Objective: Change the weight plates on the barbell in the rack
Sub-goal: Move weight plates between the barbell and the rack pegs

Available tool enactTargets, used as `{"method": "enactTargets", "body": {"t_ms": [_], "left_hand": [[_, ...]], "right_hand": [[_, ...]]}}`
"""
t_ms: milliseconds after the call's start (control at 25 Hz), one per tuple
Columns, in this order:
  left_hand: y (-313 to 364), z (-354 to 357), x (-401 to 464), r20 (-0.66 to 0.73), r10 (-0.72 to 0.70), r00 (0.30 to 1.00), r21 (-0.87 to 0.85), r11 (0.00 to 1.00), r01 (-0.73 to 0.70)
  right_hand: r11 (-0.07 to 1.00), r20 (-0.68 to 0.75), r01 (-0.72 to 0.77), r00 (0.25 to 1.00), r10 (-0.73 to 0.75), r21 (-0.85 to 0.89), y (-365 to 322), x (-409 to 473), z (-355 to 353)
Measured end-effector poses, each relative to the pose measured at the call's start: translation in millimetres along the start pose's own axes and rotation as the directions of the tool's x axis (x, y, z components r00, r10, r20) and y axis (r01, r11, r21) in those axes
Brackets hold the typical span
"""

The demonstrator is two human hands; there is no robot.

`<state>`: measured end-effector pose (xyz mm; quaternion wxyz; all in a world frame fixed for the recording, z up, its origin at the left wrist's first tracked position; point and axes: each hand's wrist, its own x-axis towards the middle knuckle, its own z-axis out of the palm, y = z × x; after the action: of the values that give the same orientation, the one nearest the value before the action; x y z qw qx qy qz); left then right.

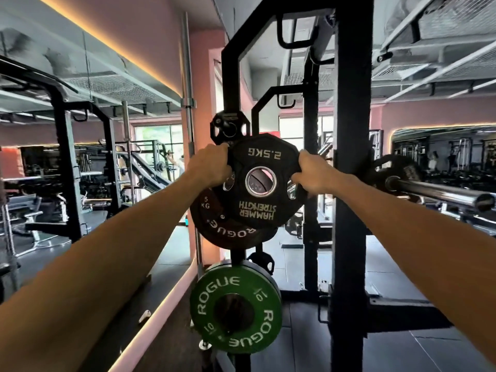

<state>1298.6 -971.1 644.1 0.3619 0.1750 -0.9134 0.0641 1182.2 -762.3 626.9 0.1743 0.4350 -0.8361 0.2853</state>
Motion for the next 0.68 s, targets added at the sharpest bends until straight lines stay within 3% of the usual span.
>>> {"method": "enactTargets", "body": {"t_ms": [120, 360, 680], "left_hand": [[-43.2, 15.5, 16.0, -0.015, -0.007, 1.000, 0.004, 1.000, 0.007], [-107.8, 33.9, 50.4, -0.040, 0.004, 0.999, 0.023, 1.000, -0.003], [-158.8, 30.7, 112.9, -0.117, 0.051, 0.992, -0.048, 0.997, -0.057]], "right_hand": [[0.998, -0.017, 0.032, 0.999, -0.033, -0.052, -14.9, 36.2, 31.2], [0.999, -0.019, 0.035, 0.999, -0.034, 0.012, -40.6, 93.2, 73.6], [0.999, -0.083, 0.017, 0.996, -0.019, -0.033, -70.2, 161.6, 74.8]]}}
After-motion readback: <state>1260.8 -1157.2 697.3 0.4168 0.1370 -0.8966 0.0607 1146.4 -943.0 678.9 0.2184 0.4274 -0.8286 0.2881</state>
